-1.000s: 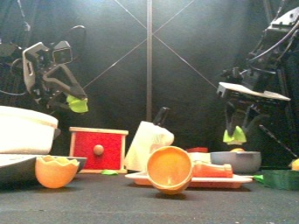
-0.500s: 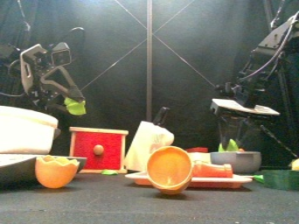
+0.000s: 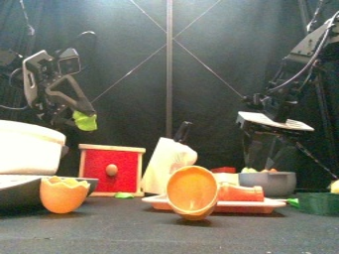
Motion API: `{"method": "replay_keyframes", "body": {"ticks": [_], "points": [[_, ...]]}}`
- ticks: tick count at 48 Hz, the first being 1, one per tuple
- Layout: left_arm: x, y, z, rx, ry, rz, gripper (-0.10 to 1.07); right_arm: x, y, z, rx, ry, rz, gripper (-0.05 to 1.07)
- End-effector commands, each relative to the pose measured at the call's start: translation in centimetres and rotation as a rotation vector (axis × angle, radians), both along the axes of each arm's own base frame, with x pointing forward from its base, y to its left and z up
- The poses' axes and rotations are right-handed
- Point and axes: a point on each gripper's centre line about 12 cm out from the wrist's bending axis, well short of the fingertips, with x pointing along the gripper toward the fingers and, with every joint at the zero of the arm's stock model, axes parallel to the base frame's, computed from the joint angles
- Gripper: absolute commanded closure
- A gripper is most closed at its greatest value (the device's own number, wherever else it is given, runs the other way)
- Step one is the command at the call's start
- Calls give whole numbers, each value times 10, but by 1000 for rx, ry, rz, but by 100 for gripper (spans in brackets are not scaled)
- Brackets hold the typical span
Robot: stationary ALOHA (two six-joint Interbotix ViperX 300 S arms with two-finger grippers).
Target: Place starfruit top in bowl
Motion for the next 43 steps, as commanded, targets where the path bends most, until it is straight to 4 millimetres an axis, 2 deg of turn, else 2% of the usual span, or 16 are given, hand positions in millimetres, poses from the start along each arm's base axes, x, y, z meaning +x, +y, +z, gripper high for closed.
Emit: {"method": "replay_keyframes", "body": {"ticks": [1,6,31,39,43], "points": [[3,0,5,0,-23,2,31,5,-1,8,-6,-29,-1,8],[3,0,6,0,-25,2,30,8,-1,10,-9,-36,3,5],[2,-1,3,-2,-16,-2,31,9,2,10,3,-40,2,5],[1,-1,2,2,-14,-3,30,17,13,23,5,-90,48,5],[2,-1,0,11,-10,-12,30,28,22,32,16,-138,101,5]]}}
